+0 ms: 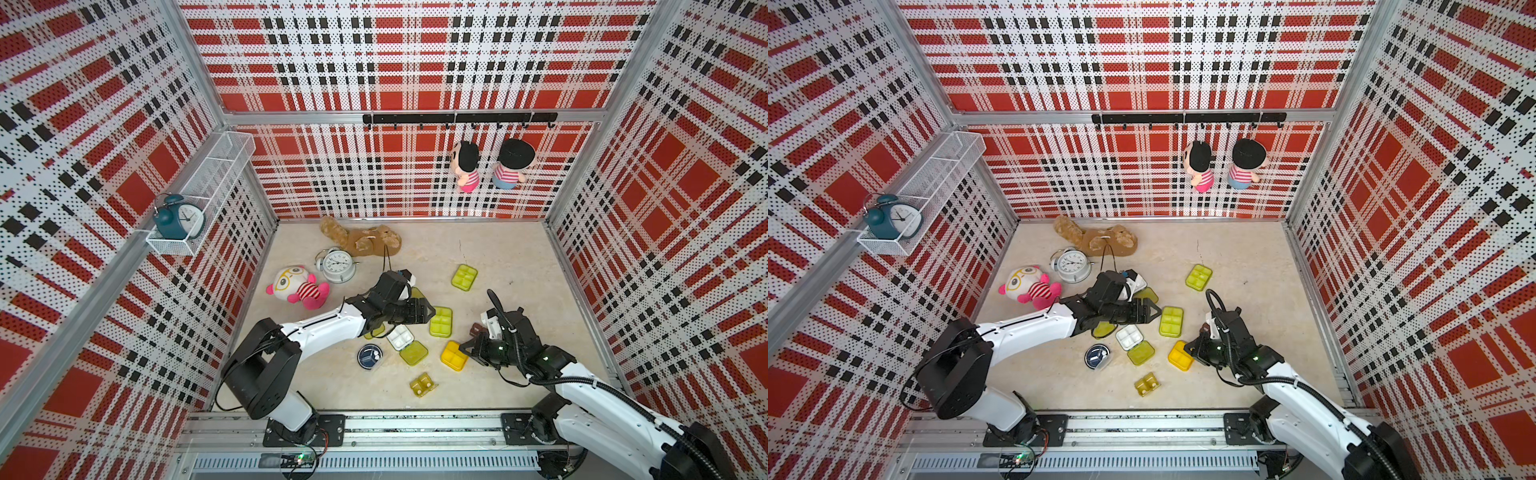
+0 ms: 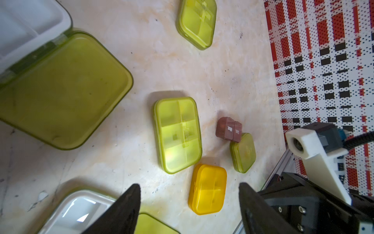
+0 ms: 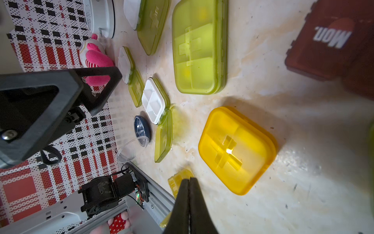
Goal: Close pillboxes
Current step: Close the lid on the pillbox.
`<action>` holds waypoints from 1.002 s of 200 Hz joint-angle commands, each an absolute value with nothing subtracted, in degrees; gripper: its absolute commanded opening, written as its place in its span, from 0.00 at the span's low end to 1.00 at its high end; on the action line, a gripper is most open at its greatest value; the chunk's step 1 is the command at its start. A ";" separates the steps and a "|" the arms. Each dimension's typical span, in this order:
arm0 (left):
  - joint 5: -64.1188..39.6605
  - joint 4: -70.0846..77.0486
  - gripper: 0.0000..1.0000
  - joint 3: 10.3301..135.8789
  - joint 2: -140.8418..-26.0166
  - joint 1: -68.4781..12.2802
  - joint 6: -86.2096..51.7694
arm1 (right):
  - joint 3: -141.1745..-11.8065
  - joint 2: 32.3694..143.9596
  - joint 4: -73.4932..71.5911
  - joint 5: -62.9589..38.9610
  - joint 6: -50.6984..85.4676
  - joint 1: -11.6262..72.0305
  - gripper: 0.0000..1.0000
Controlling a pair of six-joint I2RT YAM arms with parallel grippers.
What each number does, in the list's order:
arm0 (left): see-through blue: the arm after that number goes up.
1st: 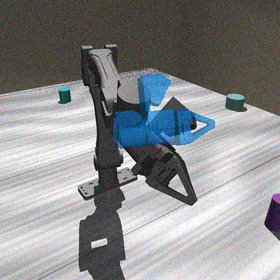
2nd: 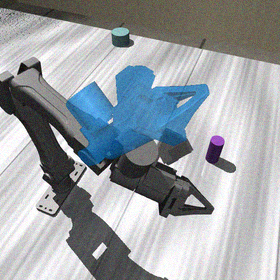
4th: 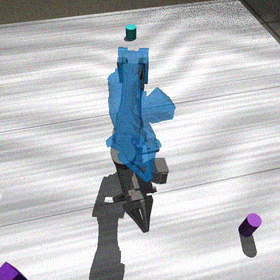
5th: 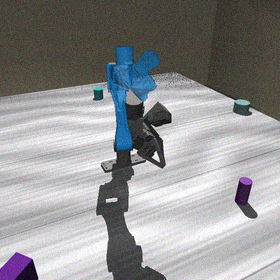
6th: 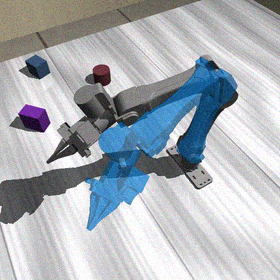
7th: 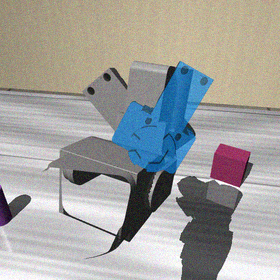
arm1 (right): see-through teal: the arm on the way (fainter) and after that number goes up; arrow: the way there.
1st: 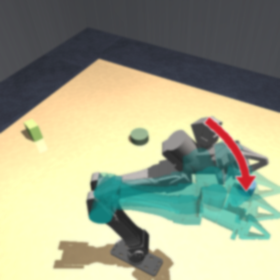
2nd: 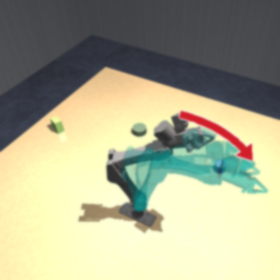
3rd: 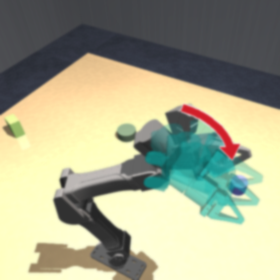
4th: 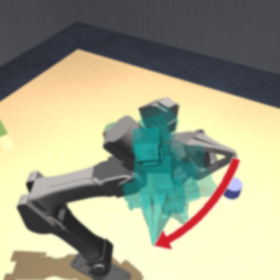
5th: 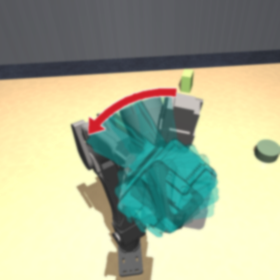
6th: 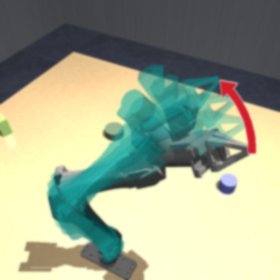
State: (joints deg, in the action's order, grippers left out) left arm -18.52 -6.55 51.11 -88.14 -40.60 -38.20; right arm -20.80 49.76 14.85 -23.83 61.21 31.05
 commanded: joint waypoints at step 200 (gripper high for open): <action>-16.26 -6.99 0.78 45.48 -81.91 -34.90 -39.90 | -18.03 58.88 9.98 -25.14 61.62 30.87 0.00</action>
State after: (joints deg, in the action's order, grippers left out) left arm -17.06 -7.33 46.00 -82.04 -35.33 -39.77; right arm -18.44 58.33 8.49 -25.74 61.39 31.05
